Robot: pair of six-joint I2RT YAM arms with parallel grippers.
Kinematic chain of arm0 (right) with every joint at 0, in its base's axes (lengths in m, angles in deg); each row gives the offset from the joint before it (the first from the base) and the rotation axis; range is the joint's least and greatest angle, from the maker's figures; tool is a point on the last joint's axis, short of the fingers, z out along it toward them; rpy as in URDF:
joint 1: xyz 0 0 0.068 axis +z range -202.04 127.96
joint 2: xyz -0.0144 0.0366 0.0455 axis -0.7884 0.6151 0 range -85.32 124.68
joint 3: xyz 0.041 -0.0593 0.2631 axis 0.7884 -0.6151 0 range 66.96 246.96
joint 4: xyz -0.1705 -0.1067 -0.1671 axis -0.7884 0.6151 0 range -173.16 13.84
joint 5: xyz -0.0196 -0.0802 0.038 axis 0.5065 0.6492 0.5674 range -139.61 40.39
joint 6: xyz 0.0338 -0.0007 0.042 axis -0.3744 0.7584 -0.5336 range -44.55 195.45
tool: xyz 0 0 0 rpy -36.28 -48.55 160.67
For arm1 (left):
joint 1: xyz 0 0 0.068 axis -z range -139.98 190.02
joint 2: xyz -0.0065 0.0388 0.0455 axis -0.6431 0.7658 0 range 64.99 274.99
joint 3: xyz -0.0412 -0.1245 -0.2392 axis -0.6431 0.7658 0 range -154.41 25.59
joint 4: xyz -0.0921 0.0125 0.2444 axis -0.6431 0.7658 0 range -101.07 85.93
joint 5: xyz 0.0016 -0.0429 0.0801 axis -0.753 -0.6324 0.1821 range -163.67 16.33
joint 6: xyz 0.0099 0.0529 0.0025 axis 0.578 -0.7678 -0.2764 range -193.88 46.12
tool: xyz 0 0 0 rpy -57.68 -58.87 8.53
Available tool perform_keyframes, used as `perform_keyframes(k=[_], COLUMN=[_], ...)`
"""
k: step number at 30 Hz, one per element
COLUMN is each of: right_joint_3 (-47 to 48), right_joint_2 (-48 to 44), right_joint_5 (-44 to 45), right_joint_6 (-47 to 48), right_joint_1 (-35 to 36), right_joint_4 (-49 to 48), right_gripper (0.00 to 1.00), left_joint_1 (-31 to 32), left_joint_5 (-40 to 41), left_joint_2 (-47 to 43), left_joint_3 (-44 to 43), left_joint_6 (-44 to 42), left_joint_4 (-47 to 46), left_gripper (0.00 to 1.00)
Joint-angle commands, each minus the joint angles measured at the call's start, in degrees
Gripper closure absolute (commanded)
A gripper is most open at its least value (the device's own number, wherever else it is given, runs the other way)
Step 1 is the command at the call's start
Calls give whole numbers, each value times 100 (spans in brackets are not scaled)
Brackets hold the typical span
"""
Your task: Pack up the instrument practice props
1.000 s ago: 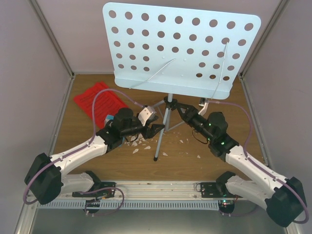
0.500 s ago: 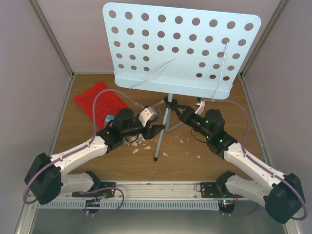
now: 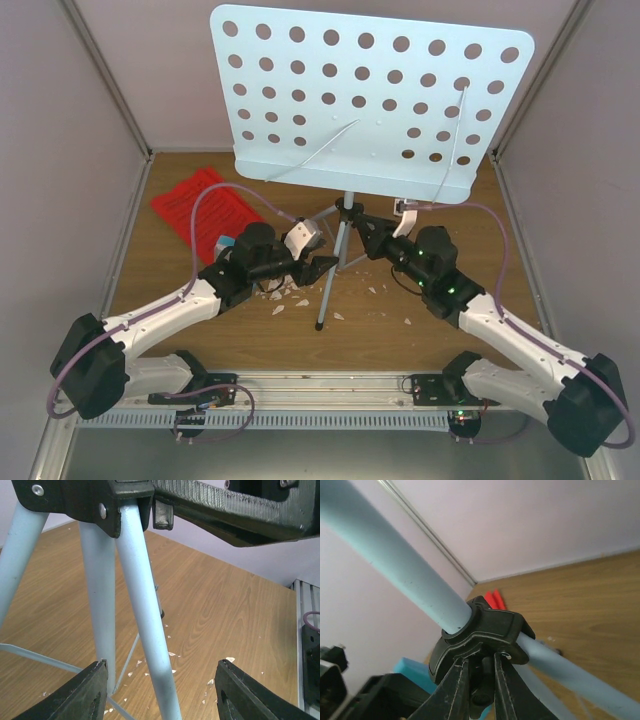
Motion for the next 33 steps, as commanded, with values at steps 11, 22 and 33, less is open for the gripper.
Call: perform_keyframes(k=[11, 22, 33], right_joint_3=[-65, -1476, -1326], right_joint_2=[-112, -1430, -1020], right_joint_5=[1924, 1226, 241], right_joint_6=[3817, 975, -2726], right_joint_1=[440, 448, 289], right_joint_4=[536, -321, -709], right_gripper=[79, 32, 23], left_joint_1=[78, 102, 137], left_joint_5=[87, 193, 234], left_joint_2=[-6, -83, -57], left_joint_3=[-223, -197, -223], left_joint_6=[-107, -171, -197], left_joint_4=[-131, -148, -113], left_gripper=[41, 40, 40])
